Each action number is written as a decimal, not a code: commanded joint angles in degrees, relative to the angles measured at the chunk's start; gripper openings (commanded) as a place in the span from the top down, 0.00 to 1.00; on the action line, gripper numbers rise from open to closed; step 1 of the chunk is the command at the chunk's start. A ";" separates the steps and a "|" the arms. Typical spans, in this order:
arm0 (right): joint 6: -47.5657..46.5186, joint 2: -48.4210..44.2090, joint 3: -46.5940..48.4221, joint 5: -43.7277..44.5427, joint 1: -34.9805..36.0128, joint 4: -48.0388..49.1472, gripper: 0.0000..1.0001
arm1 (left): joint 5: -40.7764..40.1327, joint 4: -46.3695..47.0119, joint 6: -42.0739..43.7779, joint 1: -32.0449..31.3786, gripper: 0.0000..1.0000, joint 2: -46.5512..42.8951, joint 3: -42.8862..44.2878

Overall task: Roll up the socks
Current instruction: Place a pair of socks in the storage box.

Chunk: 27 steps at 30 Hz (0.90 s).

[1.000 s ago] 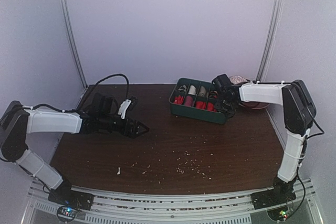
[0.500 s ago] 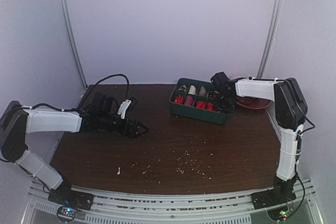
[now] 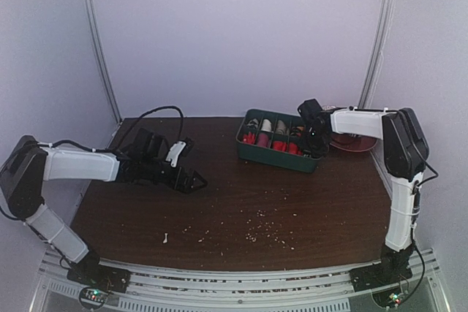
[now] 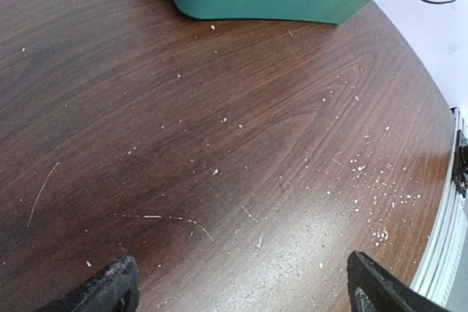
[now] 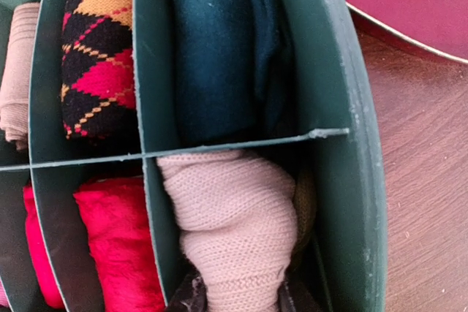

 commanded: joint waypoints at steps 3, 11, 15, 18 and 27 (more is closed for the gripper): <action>-1.40 6.23 -5.41 -0.04 -2.07 -6.67 0.65 | -0.48 0.84 1.41 -0.01 0.02 1.82 1.97; 0.00 2.69 -6.18 1.21 -2.03 -6.94 0.57 | 0.01 1.30 1.52 -0.01 0.02 2.02 1.49; 0.50 1.02 -5.45 1.36 -1.95 -6.92 0.54 | 0.20 1.64 1.51 0.03 0.02 1.33 1.03; 0.64 -0.27 -4.90 1.66 -1.94 -6.92 0.52 | 0.35 1.83 1.68 0.01 0.02 1.10 0.79; 1.35 -3.86 -5.34 2.86 -1.77 -6.77 0.47 | 0.60 2.13 1.56 -0.03 0.02 0.34 0.48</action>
